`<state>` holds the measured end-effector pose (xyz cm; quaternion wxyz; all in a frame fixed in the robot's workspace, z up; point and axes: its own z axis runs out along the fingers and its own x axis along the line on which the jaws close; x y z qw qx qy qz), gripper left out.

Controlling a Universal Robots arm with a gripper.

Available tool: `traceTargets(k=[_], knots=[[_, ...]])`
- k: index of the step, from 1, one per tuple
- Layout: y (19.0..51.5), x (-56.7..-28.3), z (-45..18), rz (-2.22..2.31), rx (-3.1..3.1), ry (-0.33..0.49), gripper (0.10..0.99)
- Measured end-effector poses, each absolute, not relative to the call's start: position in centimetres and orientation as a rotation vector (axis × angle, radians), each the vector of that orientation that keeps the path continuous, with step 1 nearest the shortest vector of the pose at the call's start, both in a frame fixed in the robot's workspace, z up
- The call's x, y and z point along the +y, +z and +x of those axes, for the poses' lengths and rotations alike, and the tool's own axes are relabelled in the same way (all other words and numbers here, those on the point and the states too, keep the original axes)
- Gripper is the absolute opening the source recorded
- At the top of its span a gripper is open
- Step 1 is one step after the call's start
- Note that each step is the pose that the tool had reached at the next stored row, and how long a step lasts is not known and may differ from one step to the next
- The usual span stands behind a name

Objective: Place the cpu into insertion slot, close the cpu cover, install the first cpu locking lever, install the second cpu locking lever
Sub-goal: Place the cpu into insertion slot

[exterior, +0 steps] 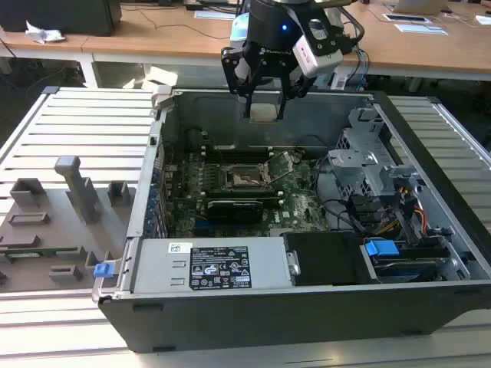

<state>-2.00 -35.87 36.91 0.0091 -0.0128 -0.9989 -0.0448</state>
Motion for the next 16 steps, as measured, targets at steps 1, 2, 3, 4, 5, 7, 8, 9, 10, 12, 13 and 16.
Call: traceTargets(k=[1,2,3,4,5,7,8,9,10,12,13,16], knots=[[36.8,-35.9,-2.0,-0.040,-3.120,-0.140,0.541],[36.7,-35.9,-2.0,-0.040,-3.120,-0.140,0.541],[36.6,-35.9,-2.0,-0.040,-3.120,-0.140,0.541],[36.6,-35.9,-2.0,-0.040,-3.120,-0.140,0.541],[36.5,-35.9,-2.0,-0.040,-3.120,-0.140,0.541],[36.4,-35.9,-2.0,-0.040,-3.120,-0.140,0.541],[36.3,-35.9,-2.0,-0.040,-3.120,-0.140,0.541],[36.2,-35.9,-2.0,-0.040,-3.120,-0.140,0.541],[35.9,-35.9,-2.0,-0.040,-3.120,-0.140,0.541],[35.4,-35.9,-2.0,-0.040,-3.120,-0.140,0.541],[35.3,-35.9,-2.0,-0.040,-3.120,-0.139,0.541],[35.0,-35.9,-2.0,-0.040,-3.120,-0.139,0.541]])
